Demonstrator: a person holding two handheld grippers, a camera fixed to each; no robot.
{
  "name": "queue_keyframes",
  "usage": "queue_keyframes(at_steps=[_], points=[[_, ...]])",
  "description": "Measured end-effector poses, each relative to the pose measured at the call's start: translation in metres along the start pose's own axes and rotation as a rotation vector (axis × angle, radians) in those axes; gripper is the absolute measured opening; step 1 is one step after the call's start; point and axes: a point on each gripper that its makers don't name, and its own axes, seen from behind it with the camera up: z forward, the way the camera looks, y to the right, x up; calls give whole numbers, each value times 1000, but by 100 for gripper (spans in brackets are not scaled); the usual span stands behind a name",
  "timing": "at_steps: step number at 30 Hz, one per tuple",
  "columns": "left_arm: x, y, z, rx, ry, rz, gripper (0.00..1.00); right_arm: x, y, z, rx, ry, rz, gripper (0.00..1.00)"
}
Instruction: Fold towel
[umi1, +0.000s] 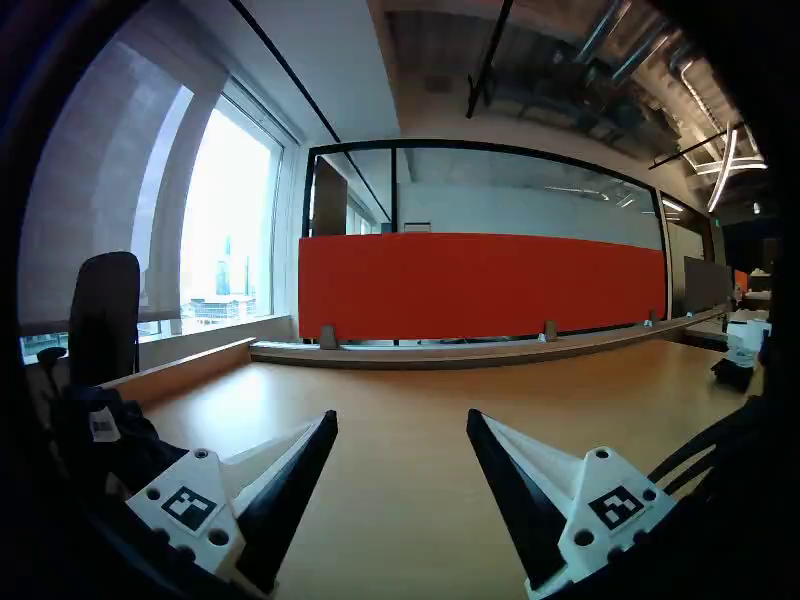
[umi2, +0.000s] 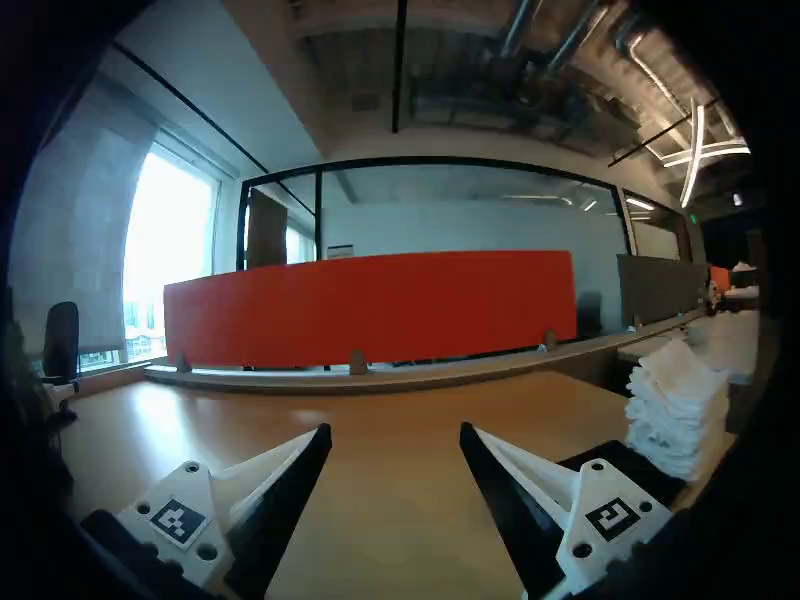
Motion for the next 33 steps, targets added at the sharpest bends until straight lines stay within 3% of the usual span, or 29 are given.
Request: queue_keyframes(at_steps=[16, 33], points=[[0, 0, 0, 0, 0, 0, 96, -12, -8, -1, 5, -15, -65, 100], [0, 0, 1, 0, 0, 0, 96, -11, -10, -2, 7, -18, -69, 100]])
